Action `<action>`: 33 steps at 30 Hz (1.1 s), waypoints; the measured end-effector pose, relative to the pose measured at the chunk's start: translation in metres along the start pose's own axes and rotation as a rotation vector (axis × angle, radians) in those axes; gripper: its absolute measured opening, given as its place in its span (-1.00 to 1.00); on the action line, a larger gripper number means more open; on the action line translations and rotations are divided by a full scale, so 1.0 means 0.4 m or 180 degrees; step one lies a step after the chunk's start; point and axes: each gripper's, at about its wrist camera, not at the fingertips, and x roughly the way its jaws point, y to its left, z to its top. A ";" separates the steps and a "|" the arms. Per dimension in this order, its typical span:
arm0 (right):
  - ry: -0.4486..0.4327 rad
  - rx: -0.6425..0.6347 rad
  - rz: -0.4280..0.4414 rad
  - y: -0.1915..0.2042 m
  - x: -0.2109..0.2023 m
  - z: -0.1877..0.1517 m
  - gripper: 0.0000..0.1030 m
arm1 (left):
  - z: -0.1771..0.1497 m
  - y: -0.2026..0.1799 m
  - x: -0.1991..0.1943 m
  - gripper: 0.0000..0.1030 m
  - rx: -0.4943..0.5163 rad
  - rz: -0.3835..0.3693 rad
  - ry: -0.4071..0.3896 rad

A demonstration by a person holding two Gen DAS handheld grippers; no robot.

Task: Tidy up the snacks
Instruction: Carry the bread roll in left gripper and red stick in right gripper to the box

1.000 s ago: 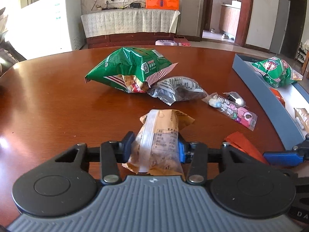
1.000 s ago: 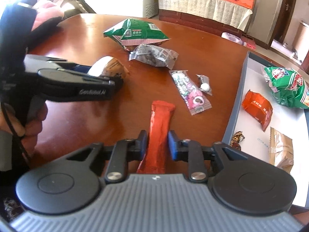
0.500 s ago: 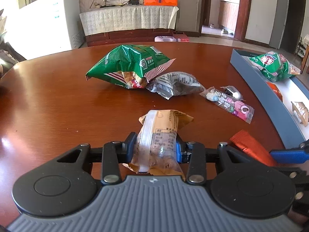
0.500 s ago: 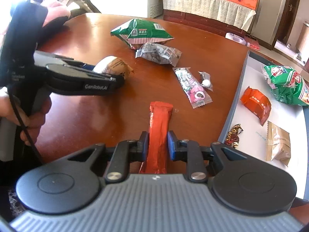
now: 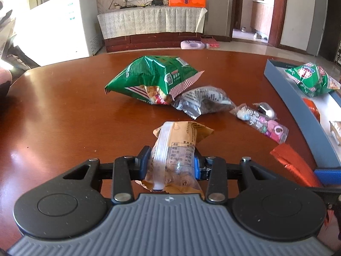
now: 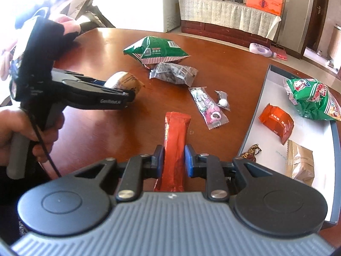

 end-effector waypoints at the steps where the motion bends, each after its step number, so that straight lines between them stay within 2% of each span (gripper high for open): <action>1: -0.0010 -0.0016 -0.0007 0.001 -0.002 0.001 -0.52 | 0.000 -0.003 -0.001 -0.14 -0.0005 0.0001 -0.0013; 10: -0.0104 -0.0030 -0.0081 -0.011 -0.029 0.006 -0.52 | 0.013 -0.063 -0.017 -0.14 0.0093 -0.0061 -0.0069; 24: -0.0233 0.0159 -0.0123 -0.067 -0.079 -0.004 -0.52 | 0.025 -0.166 -0.038 -0.14 0.0259 -0.0187 -0.0077; 33: -0.0357 0.0221 -0.0131 -0.090 -0.113 -0.010 -0.52 | 0.092 -0.209 -0.073 -0.14 0.0444 -0.0240 -0.0237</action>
